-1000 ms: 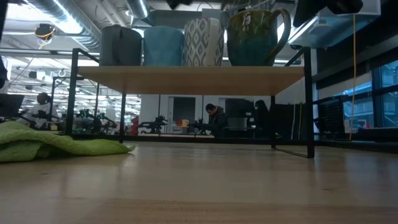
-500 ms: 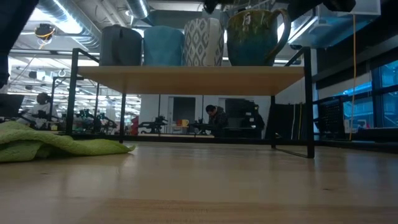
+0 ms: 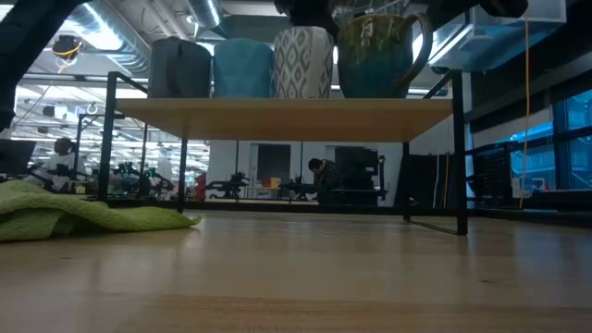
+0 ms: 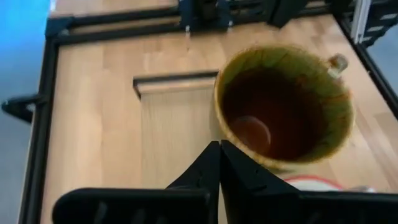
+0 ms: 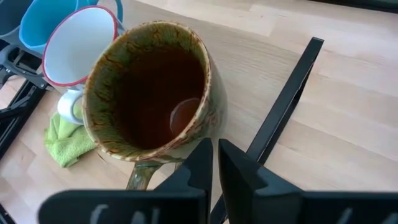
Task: Stack small to large cups/mugs on shelf
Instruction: Adjust the mugs on the shelf
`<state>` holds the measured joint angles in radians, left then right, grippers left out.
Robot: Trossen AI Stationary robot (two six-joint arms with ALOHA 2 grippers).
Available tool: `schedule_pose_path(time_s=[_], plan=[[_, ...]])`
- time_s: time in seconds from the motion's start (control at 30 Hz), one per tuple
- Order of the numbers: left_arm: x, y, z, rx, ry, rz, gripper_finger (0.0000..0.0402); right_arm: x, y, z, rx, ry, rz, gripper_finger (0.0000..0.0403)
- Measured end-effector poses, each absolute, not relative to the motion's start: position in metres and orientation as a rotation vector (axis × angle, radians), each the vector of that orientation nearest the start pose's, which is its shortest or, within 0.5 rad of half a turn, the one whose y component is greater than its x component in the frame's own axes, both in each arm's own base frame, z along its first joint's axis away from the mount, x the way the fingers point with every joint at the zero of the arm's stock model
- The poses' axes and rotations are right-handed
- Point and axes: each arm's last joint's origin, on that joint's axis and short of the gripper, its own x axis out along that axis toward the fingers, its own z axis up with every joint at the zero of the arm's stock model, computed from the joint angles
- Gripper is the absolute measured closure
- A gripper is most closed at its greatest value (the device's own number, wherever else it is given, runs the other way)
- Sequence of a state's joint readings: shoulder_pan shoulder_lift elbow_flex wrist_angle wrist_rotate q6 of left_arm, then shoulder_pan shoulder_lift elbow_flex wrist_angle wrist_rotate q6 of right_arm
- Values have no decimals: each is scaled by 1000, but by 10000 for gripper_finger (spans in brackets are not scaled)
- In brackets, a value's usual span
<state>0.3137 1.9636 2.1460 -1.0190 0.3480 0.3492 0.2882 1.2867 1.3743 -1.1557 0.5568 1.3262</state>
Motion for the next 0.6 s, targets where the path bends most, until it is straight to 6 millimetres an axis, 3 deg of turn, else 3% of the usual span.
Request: schedule_pose_path(time_s=[0.6], plan=[[394,126,376,-14,798,-193,400,231,55,361,826,614,-714,373]])
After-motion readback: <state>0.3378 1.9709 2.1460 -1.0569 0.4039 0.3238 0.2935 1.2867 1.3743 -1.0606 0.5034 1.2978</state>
